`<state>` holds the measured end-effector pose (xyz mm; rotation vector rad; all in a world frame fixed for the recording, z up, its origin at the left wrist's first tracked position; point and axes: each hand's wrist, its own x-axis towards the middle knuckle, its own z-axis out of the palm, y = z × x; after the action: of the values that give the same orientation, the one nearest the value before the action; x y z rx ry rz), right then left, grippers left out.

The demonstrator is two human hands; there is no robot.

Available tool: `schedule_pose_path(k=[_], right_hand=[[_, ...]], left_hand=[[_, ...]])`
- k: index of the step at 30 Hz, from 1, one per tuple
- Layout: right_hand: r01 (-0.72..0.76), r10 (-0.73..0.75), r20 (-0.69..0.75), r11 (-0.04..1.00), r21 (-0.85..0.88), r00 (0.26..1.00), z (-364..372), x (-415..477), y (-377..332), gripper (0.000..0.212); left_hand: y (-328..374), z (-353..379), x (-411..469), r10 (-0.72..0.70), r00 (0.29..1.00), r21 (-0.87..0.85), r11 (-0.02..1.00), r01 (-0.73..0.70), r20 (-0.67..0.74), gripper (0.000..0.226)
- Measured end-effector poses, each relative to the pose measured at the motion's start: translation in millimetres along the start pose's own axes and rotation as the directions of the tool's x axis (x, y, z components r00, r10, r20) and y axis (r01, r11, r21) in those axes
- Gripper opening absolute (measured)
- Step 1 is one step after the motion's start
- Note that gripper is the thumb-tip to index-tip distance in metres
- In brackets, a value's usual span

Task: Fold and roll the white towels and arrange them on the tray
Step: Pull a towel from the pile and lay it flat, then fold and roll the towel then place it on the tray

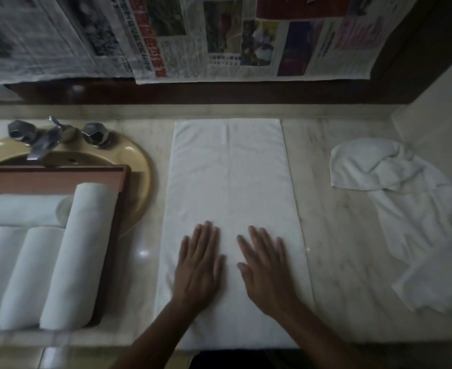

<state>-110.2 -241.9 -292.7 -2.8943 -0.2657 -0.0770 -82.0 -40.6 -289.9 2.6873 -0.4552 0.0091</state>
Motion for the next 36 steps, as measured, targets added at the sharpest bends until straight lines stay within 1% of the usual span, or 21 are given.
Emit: schedule_pose_path(k=[1,3,5,7,9,11,13,17,23,27,33,36], right_hand=[[-0.018,0.018,-0.005,1.0,0.01,1.0,-1.9,-5.3,14.2,0.056],[-0.153,0.152,-0.03,0.988,-0.011,0.988,-8.1,-7.8,52.6,0.056],[-0.269,0.268,-0.031,0.963,-0.034,0.963,-21.4,-10.8,89.3,0.059],[-0.305,0.304,-0.015,0.952,-0.023,0.952,-29.7,-17.3,94.6,0.062],[-0.257,0.257,-0.017,0.966,0.006,0.966,-30.0,-21.1,65.5,0.063],[-0.151,0.151,0.025,0.988,0.013,0.988,-21.8,-23.4,24.0,0.063],[-0.105,0.106,0.09,0.994,-0.019,0.99,-14.6,-23.5,-1.2,0.064],[-0.141,0.147,0.131,0.989,-0.053,0.98,-13.5,-24.2,-0.7,0.064],[-0.137,0.146,0.138,0.988,-0.072,0.98,-13.5,-65.3,-15.4,0.064],[-0.15,0.16,0.144,0.985,-0.082,0.977,-15.5,-69.9,-18.7,0.064],[-0.16,0.161,0.146,0.987,-0.019,0.976,-23.6,-62.4,-19.6,0.062],[-0.227,0.219,0.098,0.971,0.079,0.971,-40.7,-38.0,-10.4,0.055]], left_hand=[[-10.0,-1.5,-8.0,-0.007,1.0,0.007,1.0,0.007,-0.002,0.061],[-39.1,-10.0,-21.4,-0.05,0.998,0.064,0.997,0.051,-0.024,0.061],[-66.1,-24.9,-36.4,-0.133,0.991,0.089,0.987,0.135,-0.027,0.063],[-67.6,-33.6,-50.8,-0.19,0.981,0.057,0.98,0.191,-0.033,0.065],[-39.0,-28.8,-58.7,-0.149,0.988,0.02,0.988,0.15,-0.047,0.064],[-3.2,-15.8,-60.9,-0.06,0.998,-0.024,0.998,0.061,0.018,0.064],[13.1,-4.8,-61.4,-0.03,0.996,0.006,1.0,0.029,0.089,0.066],[7.9,-5.4,-65.5,-0.07,0.991,0.066,0.996,0.063,0.113,0.068],[24.1,-8.2,-106.8,-0.053,0.993,0.043,0.998,0.049,0.101,0.067],[24.9,-10.7,-111.9,-0.05,0.991,0.052,0.998,0.044,0.122,0.068],[22.3,-16.2,-101.5,-0.048,0.983,0.01,0.999,0.047,0.175,0.068],[29.6,-27.6,-77.7,-0.039,0.994,-0.054,0.998,0.045,0.107,0.055]])
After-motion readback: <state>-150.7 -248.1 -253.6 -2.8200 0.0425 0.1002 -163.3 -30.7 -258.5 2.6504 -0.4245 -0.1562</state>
